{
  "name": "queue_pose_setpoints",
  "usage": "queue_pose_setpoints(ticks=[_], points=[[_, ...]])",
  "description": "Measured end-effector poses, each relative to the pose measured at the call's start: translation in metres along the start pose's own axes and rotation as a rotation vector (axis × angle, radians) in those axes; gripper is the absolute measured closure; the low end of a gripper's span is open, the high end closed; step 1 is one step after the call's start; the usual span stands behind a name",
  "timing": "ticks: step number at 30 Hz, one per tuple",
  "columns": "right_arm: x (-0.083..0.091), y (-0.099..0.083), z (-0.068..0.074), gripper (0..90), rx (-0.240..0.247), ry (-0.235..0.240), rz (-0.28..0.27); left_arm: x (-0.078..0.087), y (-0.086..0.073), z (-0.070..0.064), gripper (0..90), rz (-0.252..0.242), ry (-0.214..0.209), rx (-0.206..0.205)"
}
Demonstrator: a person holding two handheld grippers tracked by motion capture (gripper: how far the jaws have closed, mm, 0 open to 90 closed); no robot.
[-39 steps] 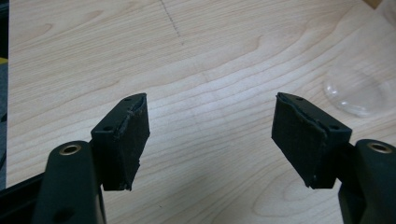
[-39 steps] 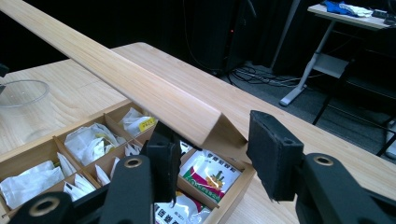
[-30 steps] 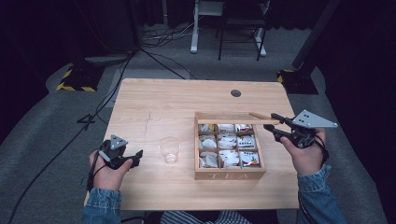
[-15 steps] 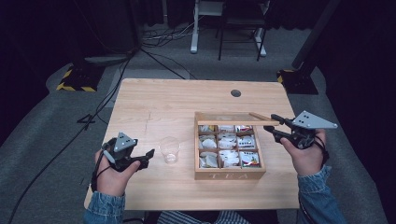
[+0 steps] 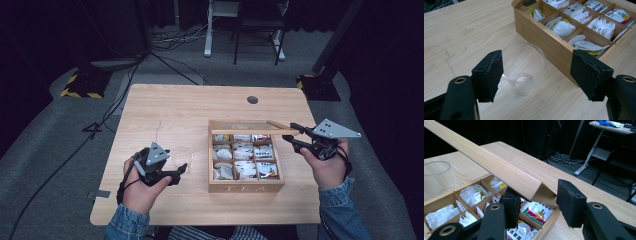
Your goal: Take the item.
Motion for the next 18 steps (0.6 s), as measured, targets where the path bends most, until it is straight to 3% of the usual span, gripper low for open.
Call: queue_pose_setpoints(ticks=[4,10,18], points=[[0.0,0.0,0.0,54.7,-0.002,0.001,0.001,-0.006,0.005,-0.016,26.7,0.003,-0.021,-0.042],[0.0,0.0,0.0,54.7,-0.002,-0.001,0.002,-0.019,0.008,-0.028,27.0,0.017,-0.049,-0.059],[0.0,0.0,0.0,54.6,-0.003,0.0,0.002,-0.039,0.017,-0.045,28.4,0.02,-0.118,-0.09]])
Point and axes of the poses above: each handheld gripper's, and its own axes: x roughly backward along the jaws, y roughly out of its top, z roughly to its left, the point moved 9 cm from there along -x, roughly forward along the jaws, and after that the axes turned 7 degrees about x, right-handed, at the moved point
